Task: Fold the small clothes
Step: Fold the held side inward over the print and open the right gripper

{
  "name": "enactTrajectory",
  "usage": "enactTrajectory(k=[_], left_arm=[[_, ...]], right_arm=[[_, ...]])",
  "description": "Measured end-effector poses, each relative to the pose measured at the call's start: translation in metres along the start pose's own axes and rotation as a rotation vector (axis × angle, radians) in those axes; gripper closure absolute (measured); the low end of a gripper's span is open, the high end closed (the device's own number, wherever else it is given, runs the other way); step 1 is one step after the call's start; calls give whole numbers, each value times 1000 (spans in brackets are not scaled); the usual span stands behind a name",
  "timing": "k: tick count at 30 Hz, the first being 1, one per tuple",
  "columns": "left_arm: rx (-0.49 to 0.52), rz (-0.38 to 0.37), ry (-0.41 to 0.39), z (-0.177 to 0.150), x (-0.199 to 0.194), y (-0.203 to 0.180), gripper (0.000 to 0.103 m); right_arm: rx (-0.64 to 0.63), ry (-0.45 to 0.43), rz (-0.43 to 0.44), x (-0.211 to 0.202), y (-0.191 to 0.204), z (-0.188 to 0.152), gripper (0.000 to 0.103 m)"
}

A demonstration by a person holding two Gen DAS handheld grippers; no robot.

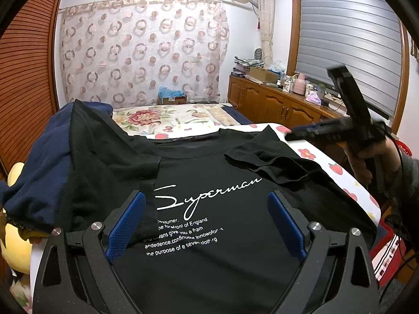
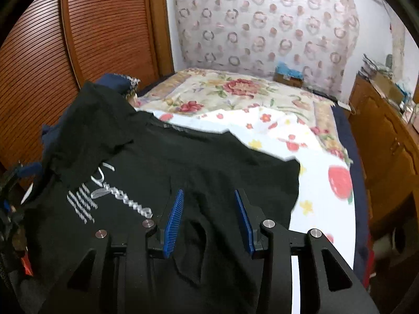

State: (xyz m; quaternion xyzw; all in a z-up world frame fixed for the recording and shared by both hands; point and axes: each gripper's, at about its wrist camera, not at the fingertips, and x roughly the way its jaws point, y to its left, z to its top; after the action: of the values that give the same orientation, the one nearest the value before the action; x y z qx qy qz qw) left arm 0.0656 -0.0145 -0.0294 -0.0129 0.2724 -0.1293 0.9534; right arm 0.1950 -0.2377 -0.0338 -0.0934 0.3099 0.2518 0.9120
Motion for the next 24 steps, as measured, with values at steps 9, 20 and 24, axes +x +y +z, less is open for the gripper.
enactTrajectory(k=[9, 20, 24], left_arm=[[-3, 2, 9, -1, 0, 4, 8], [-6, 8, 9, -4, -3, 10, 8], [-13, 12, 6, -4, -1, 11, 8]], right_arm=[[-31, 68, -42, 3, 14, -58, 72], [-42, 31, 22, -23, 29, -53, 102], [-46, 40, 68, -33, 35, -64, 102]])
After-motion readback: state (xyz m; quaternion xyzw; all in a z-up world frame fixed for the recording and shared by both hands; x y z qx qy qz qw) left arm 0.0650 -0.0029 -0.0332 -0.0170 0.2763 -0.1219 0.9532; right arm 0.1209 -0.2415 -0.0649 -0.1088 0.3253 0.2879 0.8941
